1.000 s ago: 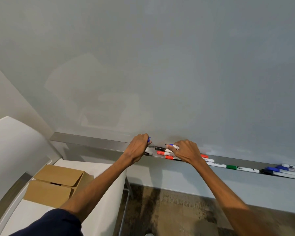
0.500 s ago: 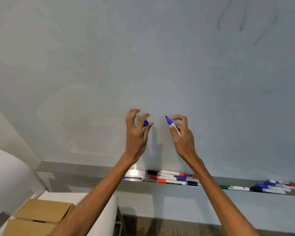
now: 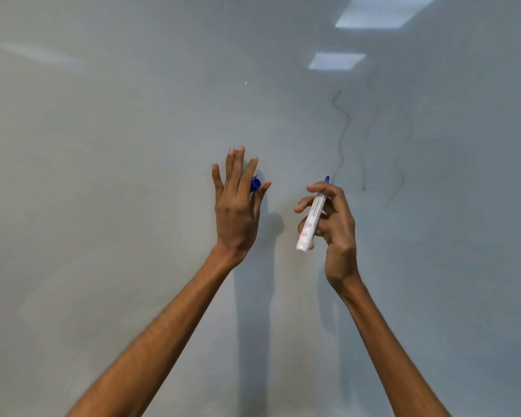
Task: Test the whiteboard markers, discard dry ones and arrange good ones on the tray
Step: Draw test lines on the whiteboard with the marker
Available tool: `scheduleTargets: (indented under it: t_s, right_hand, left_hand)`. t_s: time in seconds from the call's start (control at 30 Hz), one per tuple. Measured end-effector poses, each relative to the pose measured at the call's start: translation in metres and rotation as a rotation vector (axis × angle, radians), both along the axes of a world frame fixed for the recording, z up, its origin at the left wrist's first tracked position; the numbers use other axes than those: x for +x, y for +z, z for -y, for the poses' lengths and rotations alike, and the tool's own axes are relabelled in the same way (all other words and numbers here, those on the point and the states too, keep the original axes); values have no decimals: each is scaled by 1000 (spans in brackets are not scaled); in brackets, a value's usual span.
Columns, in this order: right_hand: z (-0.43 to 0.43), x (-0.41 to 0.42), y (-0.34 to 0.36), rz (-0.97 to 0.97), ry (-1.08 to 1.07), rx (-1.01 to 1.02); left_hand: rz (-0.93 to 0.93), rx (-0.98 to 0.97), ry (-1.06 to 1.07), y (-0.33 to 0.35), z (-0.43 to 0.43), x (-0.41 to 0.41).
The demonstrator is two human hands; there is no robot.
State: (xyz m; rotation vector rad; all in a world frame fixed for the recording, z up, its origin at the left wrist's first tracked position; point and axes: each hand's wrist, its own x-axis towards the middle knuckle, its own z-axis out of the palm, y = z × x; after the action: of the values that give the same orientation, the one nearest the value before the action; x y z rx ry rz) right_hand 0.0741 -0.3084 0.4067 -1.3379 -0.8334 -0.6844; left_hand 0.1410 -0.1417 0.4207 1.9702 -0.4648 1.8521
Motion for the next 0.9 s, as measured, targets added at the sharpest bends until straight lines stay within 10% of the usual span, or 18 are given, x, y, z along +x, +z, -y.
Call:
scheduleTargets:
  t_s: [0.9]
  right_hand:
    - [-20, 47, 113, 197, -446, 27]
  left_hand:
    - [54, 30, 239, 96, 16, 28]
